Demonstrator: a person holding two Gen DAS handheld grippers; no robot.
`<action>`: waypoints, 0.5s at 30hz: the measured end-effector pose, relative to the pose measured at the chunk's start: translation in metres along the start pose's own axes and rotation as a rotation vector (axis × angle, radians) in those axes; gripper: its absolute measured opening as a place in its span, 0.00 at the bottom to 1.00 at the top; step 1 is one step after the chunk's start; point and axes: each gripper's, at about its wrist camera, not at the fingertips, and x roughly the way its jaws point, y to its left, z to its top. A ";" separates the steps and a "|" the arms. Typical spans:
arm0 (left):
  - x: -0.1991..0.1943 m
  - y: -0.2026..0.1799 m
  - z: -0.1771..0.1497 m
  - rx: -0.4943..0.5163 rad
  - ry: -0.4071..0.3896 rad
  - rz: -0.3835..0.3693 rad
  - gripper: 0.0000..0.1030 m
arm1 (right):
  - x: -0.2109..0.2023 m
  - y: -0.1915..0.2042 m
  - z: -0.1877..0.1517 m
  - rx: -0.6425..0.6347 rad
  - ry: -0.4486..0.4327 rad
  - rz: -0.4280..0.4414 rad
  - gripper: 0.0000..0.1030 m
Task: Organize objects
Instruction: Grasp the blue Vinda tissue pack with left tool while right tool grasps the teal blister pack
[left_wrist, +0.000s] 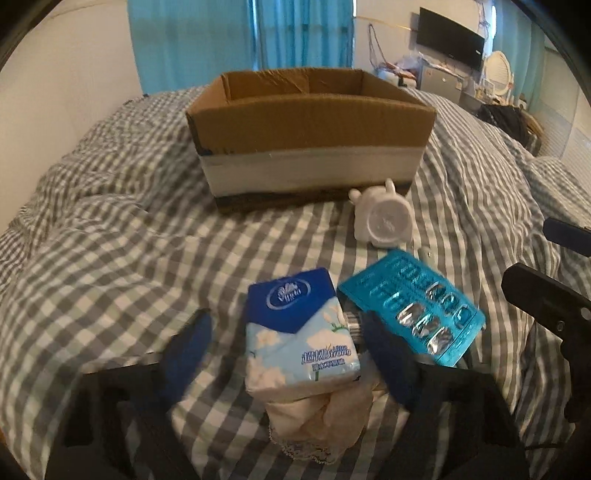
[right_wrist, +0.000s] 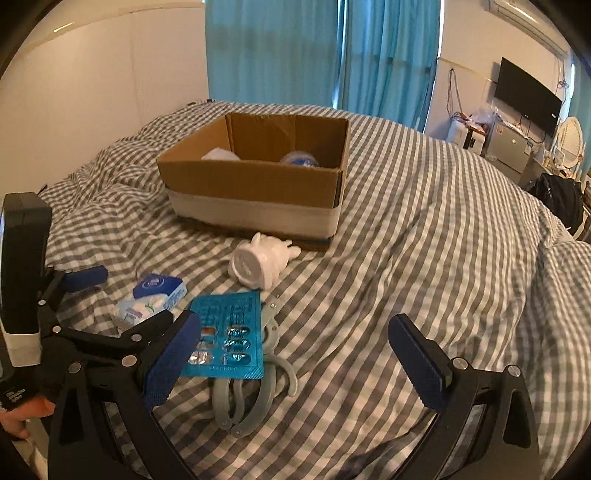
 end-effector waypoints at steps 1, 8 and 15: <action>0.002 0.001 0.000 -0.003 0.009 -0.014 0.52 | 0.002 0.001 -0.001 -0.001 0.008 -0.002 0.99; -0.020 0.019 0.009 -0.040 -0.049 -0.014 0.52 | 0.016 0.013 -0.005 -0.018 0.055 0.012 0.99; -0.019 0.041 0.010 -0.073 -0.058 0.008 0.52 | 0.043 0.042 -0.004 -0.072 0.110 0.040 0.99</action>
